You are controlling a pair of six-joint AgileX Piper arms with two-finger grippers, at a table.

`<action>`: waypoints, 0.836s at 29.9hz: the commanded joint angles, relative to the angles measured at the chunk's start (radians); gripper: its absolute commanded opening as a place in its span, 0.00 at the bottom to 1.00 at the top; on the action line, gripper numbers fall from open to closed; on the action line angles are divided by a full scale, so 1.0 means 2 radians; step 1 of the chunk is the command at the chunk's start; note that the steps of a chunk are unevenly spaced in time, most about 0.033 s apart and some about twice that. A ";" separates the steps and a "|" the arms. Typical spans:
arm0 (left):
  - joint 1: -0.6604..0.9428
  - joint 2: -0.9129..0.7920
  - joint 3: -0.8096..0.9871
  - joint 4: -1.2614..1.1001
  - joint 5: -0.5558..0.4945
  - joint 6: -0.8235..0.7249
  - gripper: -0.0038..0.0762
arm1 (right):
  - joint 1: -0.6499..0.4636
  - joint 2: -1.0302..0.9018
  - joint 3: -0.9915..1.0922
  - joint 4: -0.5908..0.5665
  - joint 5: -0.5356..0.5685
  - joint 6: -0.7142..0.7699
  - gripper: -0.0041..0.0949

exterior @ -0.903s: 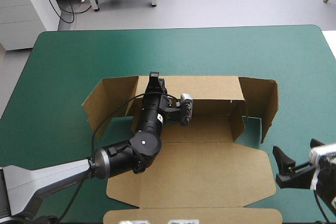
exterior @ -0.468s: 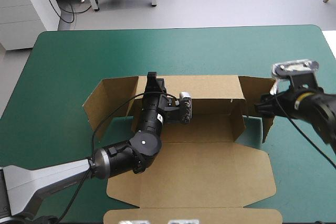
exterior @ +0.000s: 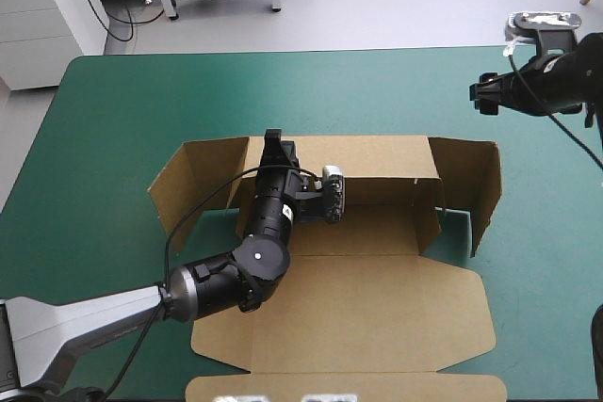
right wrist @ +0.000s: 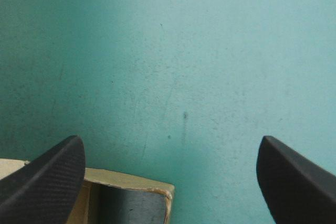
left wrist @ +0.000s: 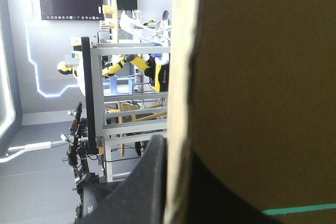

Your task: Fold the box

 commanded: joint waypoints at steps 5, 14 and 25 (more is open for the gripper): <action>-0.005 -0.023 -0.012 0.034 0.020 -0.010 0.04 | -0.072 0.033 -0.002 0.101 -0.014 -0.032 0.86; -0.005 -0.023 -0.012 0.036 0.020 -0.010 0.04 | -0.077 0.038 0.082 0.122 -0.014 -0.058 0.86; -0.005 -0.023 -0.012 0.058 0.020 -0.012 0.04 | -0.077 -0.025 0.173 0.137 -0.015 -0.068 0.86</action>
